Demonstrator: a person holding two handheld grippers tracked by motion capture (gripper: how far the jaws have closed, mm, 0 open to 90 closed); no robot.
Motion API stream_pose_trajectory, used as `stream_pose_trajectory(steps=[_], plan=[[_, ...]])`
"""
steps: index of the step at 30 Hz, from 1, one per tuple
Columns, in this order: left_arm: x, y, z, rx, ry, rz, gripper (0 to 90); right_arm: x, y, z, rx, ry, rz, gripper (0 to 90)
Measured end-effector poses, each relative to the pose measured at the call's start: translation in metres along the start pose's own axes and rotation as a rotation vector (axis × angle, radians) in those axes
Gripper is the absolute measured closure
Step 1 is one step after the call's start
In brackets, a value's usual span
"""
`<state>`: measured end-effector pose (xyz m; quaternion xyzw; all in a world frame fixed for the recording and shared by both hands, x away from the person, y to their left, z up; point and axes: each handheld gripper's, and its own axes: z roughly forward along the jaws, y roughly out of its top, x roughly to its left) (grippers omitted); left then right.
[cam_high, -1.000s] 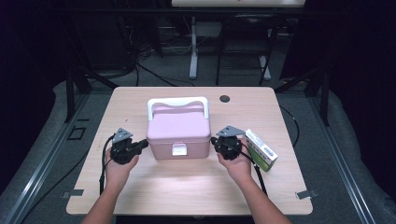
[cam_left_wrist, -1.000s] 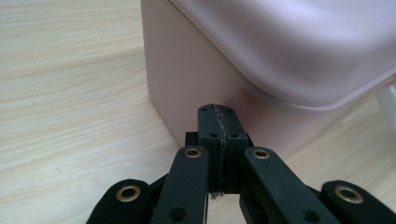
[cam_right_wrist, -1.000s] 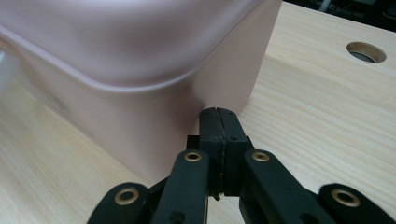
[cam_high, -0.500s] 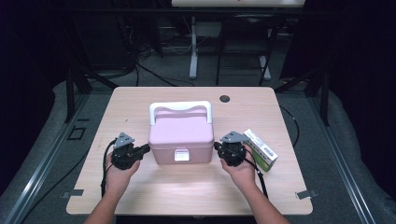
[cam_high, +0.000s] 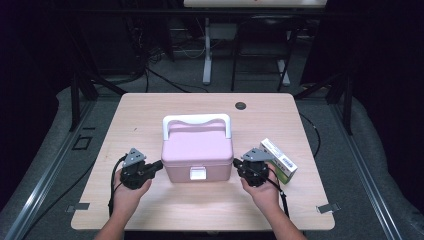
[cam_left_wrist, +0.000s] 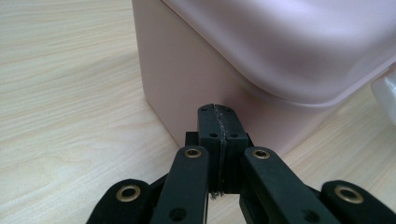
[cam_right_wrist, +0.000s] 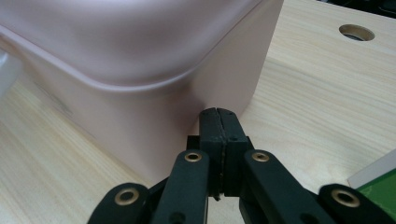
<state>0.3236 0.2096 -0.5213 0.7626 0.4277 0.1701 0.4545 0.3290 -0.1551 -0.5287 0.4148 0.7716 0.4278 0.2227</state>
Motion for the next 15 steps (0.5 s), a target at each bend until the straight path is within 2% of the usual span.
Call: stream_pose_trajectory(steps=[15], plan=[[-0.013, -0.009, -0.012, 0.0, -0.02, 0.02, 90.0, 0.01, -0.014, -0.022, 0.001, 0.006, -0.012, 90.0]])
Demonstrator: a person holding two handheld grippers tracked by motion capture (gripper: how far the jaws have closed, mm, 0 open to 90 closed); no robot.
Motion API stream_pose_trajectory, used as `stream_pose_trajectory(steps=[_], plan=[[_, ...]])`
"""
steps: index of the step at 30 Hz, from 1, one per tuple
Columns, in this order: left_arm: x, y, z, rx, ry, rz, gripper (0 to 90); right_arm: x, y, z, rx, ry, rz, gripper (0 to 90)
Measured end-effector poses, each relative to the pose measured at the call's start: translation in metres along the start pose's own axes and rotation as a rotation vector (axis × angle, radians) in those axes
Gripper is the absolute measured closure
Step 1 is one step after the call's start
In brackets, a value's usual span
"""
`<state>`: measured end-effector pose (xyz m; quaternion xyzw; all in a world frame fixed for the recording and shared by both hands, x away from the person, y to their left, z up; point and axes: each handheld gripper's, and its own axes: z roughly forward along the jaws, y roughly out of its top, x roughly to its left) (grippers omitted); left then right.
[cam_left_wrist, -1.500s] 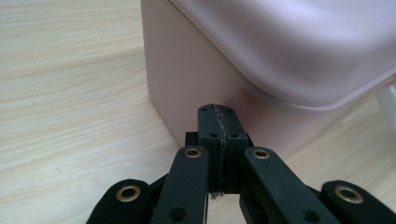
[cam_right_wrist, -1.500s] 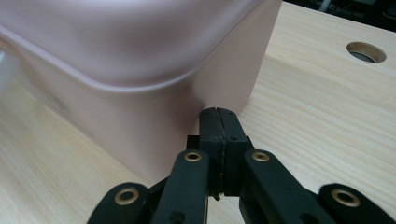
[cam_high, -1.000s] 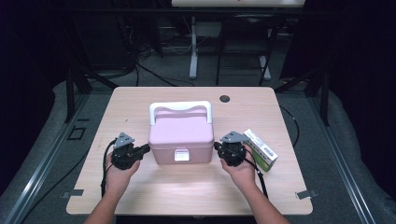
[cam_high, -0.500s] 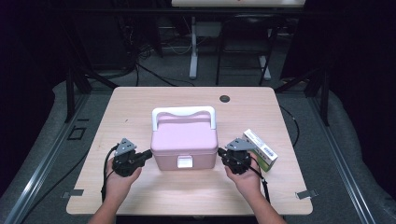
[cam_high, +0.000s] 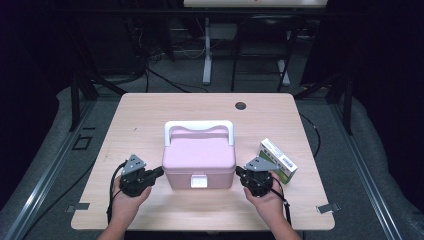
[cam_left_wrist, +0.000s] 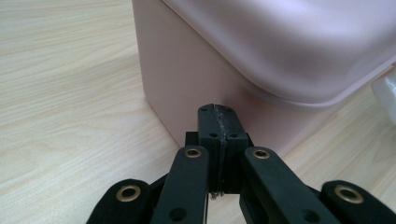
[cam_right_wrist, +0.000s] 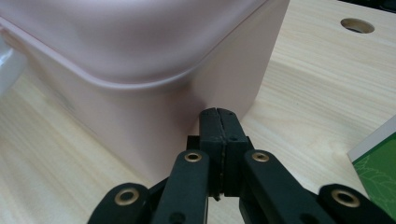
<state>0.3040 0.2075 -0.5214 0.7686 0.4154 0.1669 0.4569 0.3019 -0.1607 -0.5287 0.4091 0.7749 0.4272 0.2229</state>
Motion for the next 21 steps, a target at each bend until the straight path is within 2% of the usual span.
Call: stream_pose_trajectory(steps=[6, 21], plan=[[-0.004, -0.003, -0.004, 0.002, -0.013, 0.005, 90.0, 0.004, -0.006, -0.009, -0.001, 0.016, 0.006, 90.0], [-0.019, -0.012, -0.015, 0.011, -0.033, 0.017, 90.0, 0.011, -0.015, -0.025, 0.01, 0.013, 0.007, 90.0]])
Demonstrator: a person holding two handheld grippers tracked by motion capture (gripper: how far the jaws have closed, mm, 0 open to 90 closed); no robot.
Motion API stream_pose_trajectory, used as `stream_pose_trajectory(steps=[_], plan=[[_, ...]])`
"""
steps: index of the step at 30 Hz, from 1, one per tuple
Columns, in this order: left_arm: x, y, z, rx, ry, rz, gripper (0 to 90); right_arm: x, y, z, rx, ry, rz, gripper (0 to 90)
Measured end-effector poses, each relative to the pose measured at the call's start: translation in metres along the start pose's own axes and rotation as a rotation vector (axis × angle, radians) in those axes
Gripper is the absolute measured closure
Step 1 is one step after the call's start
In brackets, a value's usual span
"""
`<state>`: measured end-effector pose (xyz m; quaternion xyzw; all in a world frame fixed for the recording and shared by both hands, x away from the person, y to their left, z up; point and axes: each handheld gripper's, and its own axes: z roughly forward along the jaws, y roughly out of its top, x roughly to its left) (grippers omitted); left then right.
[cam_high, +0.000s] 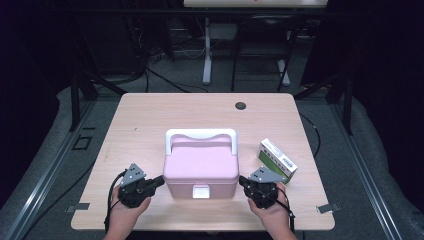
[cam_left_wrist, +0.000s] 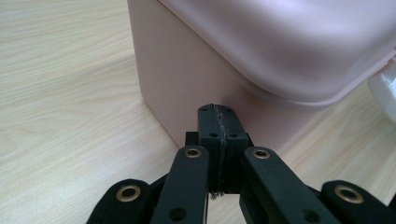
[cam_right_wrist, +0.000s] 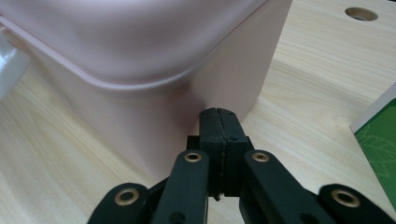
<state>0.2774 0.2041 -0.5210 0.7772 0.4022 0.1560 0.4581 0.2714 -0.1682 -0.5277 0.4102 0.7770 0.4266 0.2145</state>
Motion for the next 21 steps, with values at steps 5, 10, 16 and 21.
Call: stream_pose_trajectory(steps=[5, 10, 16, 21], plan=[[-0.004, -0.002, -0.004, 0.005, -0.008, -0.002, 90.0, 0.002, -0.002, -0.004, 0.004, 0.002, -0.007, 90.0], [-0.007, -0.004, -0.007, 0.014, -0.01, 0.004, 90.0, 0.005, -0.005, -0.008, 0.007, 0.002, -0.007, 90.0], [-0.01, -0.005, -0.009, 0.016, -0.013, 0.009, 90.0, 0.009, -0.007, -0.013, 0.012, 0.003, -0.014, 90.0], [-0.012, -0.007, -0.011, 0.019, -0.013, 0.013, 90.0, 0.011, -0.009, -0.016, 0.017, 0.004, -0.017, 90.0]])
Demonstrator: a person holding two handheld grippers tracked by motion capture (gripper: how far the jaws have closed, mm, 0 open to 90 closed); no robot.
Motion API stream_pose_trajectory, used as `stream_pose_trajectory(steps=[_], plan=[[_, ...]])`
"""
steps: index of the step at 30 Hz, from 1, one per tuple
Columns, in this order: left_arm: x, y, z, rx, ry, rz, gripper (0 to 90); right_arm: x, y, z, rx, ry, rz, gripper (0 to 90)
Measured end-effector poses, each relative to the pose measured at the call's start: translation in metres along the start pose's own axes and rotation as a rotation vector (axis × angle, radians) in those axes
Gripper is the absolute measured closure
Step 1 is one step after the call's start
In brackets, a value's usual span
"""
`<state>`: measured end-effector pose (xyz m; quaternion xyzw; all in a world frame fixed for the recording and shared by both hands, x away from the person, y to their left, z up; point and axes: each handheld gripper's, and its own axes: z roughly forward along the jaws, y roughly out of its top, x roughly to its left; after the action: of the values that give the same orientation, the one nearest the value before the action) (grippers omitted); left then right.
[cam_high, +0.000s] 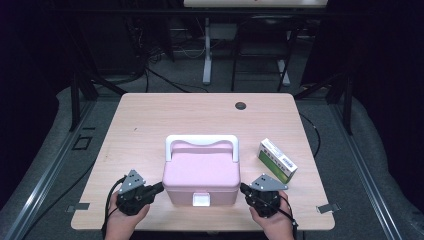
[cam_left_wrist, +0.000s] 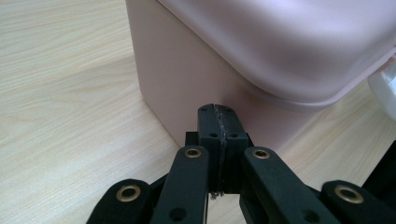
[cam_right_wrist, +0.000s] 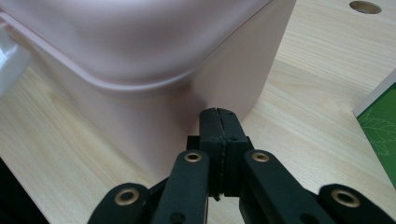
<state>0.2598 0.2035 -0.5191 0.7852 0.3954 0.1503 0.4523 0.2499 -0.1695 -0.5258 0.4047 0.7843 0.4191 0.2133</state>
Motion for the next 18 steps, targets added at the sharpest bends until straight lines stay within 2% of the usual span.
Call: stream_pose_trajectory(steps=[18], plan=[[-0.009, -0.006, -0.009, 0.016, -0.02, 0.019, 90.0, 0.007, -0.006, -0.011, 0.011, 0.007, -0.011, 90.0]])
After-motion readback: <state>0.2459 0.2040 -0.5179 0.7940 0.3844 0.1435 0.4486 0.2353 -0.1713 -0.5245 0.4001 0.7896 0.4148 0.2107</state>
